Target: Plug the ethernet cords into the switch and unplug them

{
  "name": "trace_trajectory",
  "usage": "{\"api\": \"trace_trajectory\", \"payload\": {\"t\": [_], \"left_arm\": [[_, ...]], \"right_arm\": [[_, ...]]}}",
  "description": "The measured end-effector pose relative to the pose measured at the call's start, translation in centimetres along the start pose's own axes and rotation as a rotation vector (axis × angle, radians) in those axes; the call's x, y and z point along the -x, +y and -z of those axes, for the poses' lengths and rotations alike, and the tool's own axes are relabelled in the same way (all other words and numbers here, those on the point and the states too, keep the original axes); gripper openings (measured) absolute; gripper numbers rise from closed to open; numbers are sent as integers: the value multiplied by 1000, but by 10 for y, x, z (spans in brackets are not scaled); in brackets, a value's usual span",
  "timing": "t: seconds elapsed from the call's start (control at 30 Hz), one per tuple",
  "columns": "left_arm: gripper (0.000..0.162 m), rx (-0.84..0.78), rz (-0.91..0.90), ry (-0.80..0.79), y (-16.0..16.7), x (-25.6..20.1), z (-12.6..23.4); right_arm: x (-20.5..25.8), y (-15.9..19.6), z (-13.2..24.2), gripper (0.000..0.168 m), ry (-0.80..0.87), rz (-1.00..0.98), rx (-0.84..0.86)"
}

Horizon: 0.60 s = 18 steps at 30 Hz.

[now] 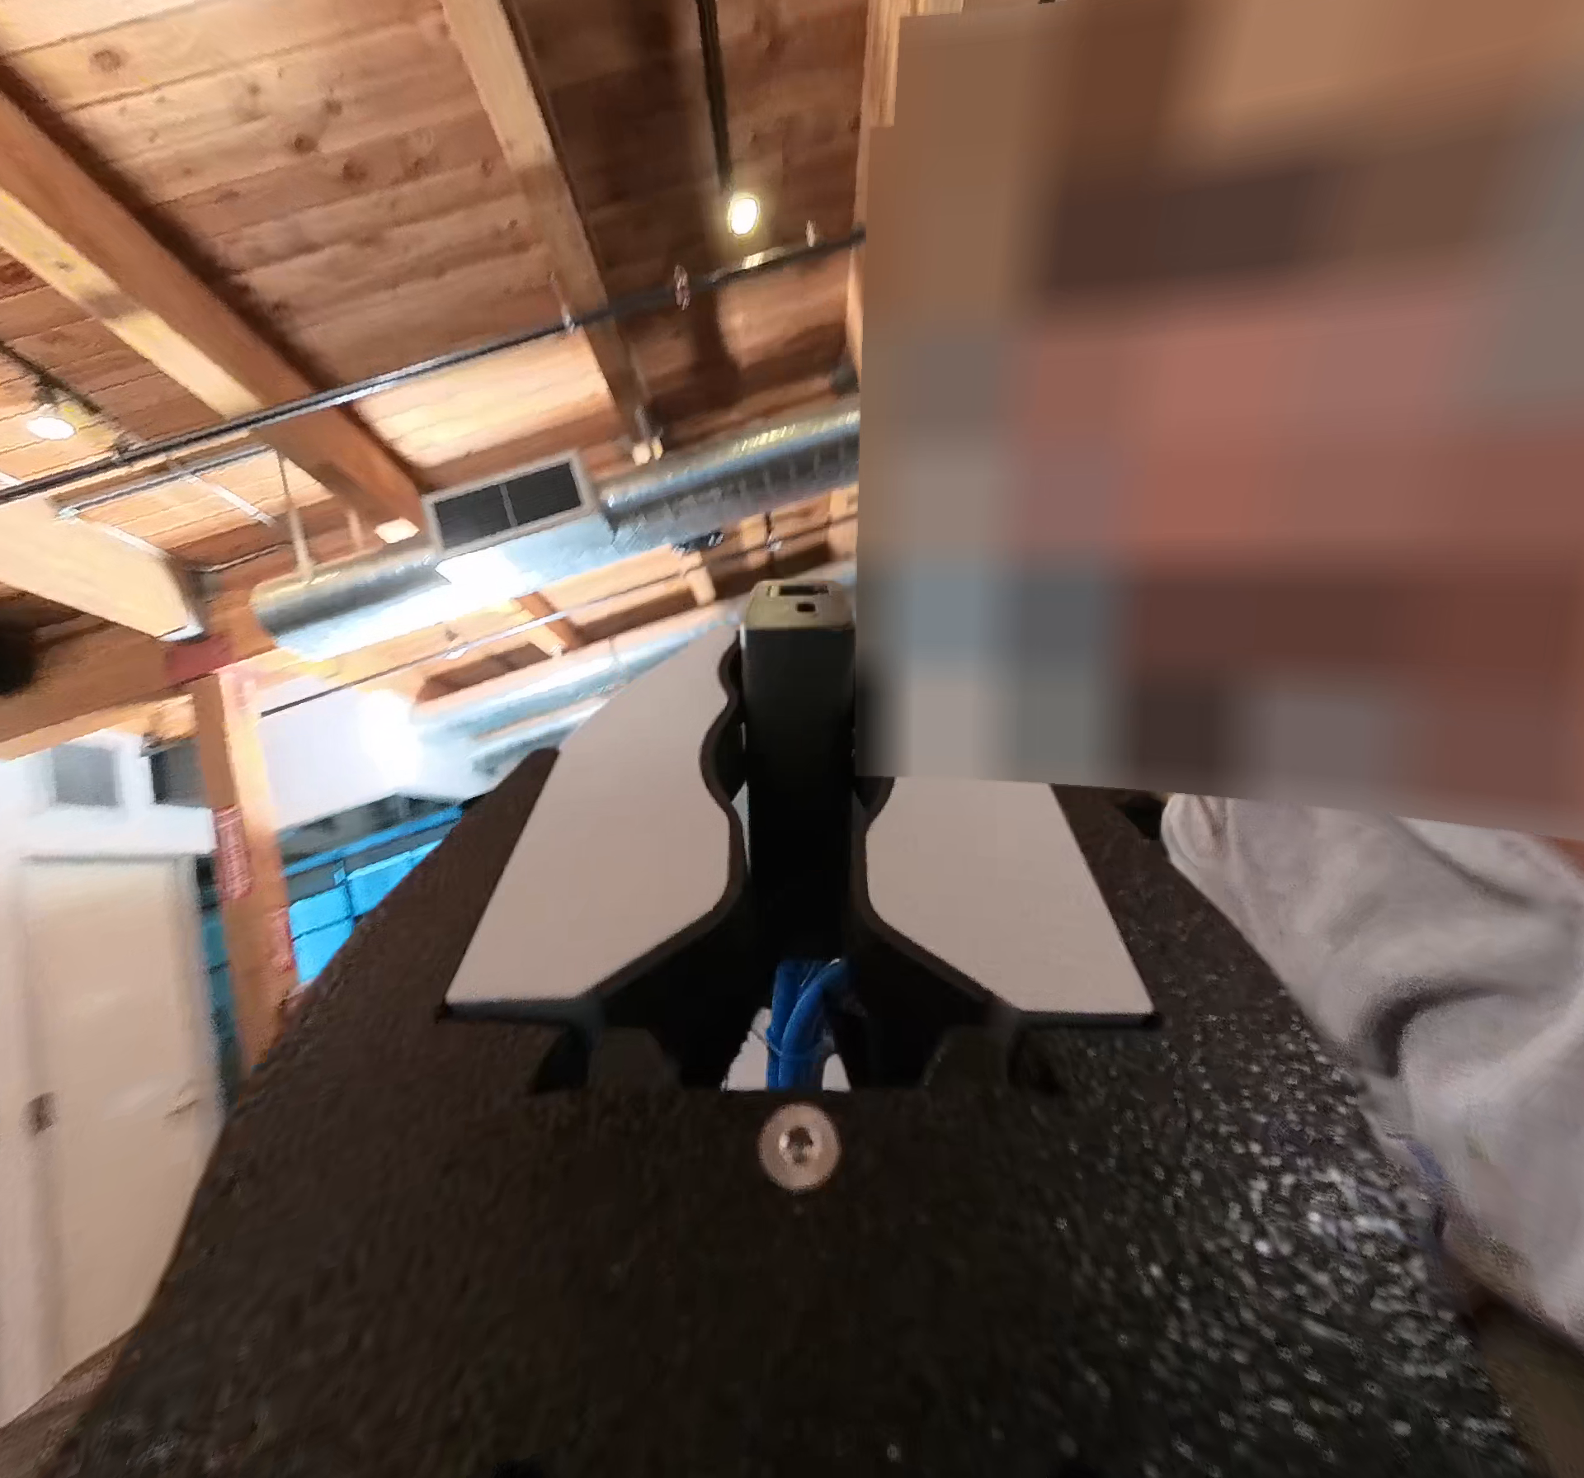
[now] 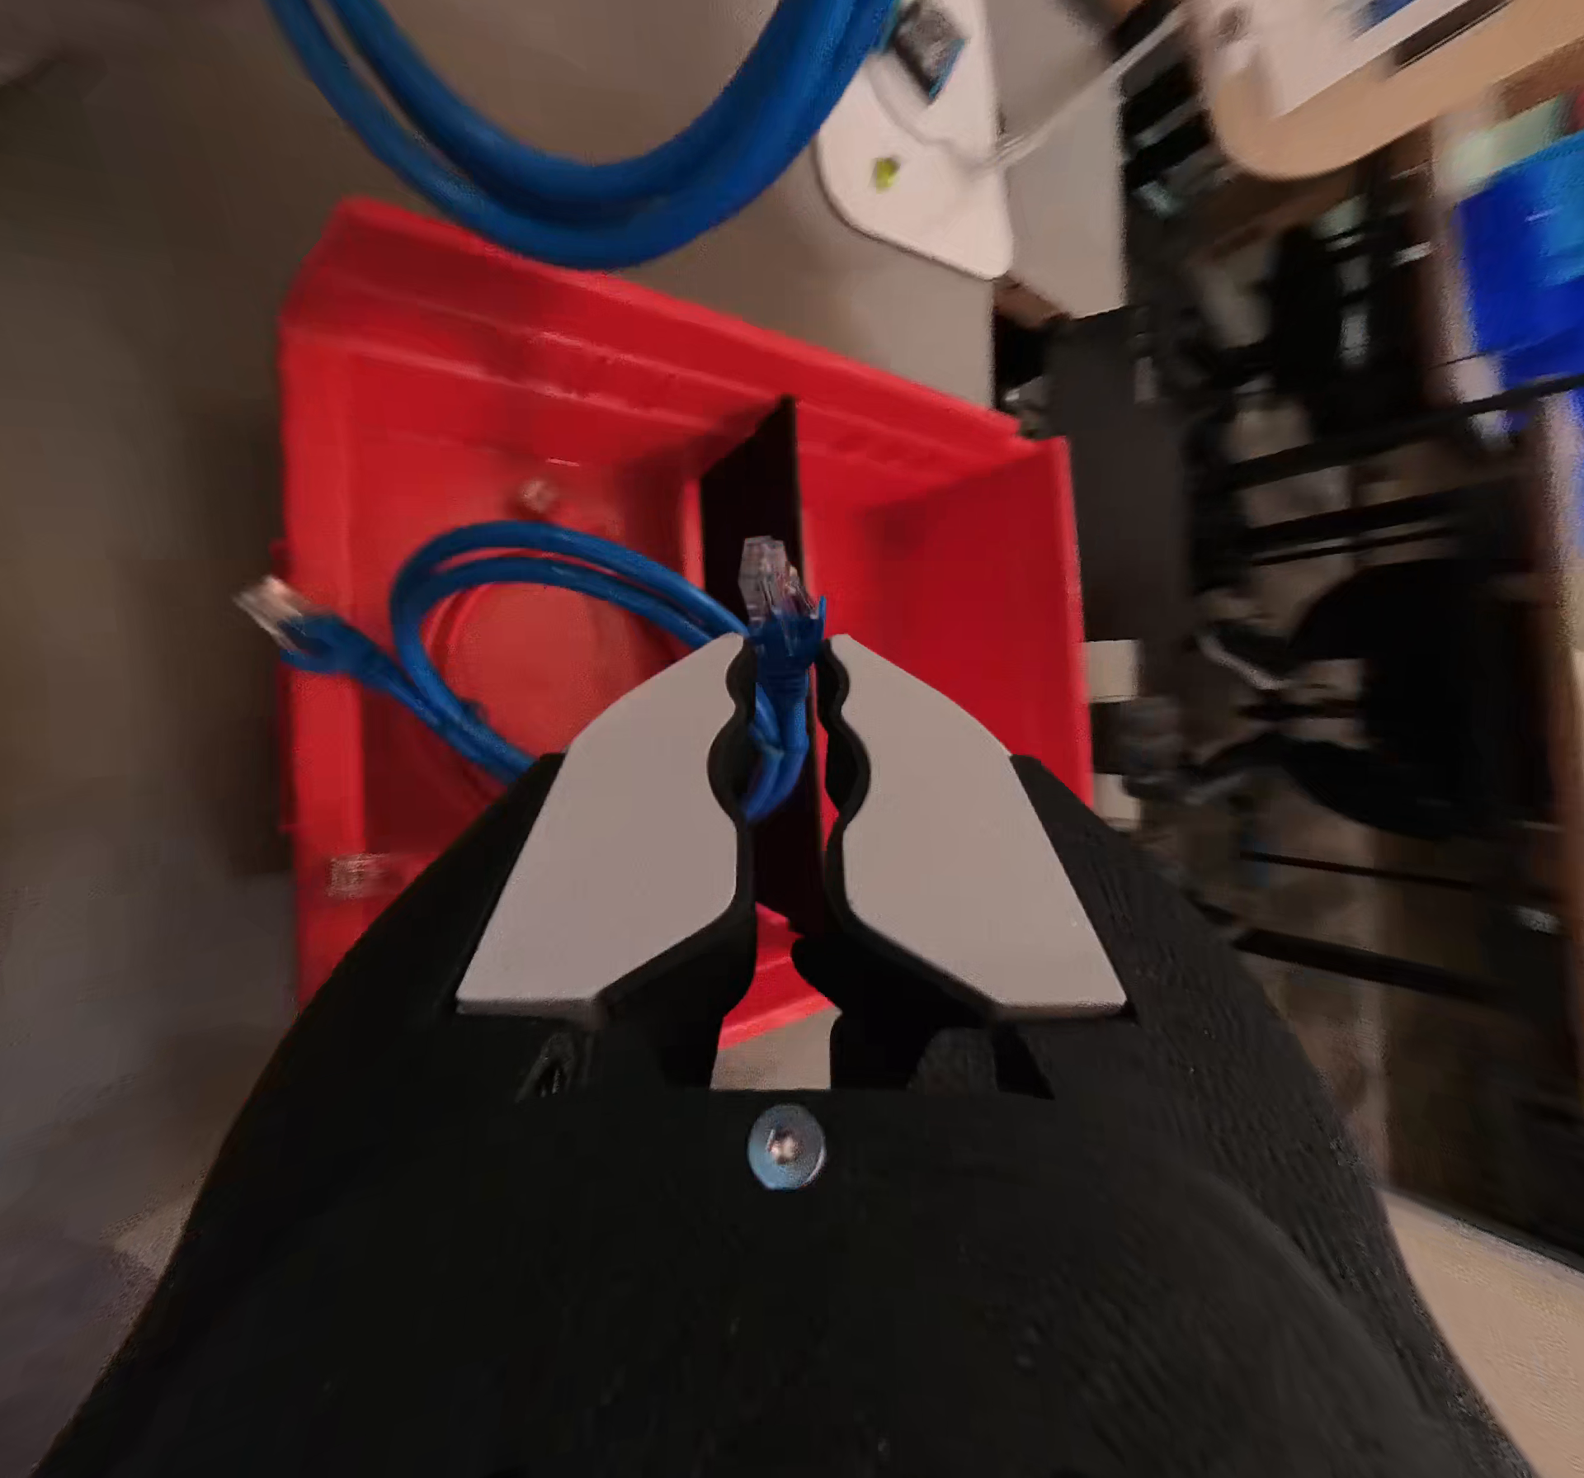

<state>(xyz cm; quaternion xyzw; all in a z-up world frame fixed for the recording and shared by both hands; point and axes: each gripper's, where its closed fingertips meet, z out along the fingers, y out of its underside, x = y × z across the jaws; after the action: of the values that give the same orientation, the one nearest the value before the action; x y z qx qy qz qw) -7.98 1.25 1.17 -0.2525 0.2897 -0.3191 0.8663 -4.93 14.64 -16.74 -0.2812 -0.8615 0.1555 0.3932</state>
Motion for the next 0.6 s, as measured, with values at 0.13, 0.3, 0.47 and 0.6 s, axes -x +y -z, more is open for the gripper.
{"api": "trace_trajectory", "payload": {"t": [0.13, 0.3, 0.47, 0.6], "left_arm": [[20, 128, -73, -20, 12, 2, 3], [20, 225, -110, -27, 29, 4, 4], [20, 256, -112, -19, 39, 3, 2], [20, 275, -119, -28, 43, 6, 4]], "right_arm": [[6, 11, -27, 12, -125, -80, -11], [9, 23, -56, 12, -168, -96, 38], [14, 22, -80, 12, -180, -80, 55], [10, 22, -80, 20, -161, -99, 45]]}}
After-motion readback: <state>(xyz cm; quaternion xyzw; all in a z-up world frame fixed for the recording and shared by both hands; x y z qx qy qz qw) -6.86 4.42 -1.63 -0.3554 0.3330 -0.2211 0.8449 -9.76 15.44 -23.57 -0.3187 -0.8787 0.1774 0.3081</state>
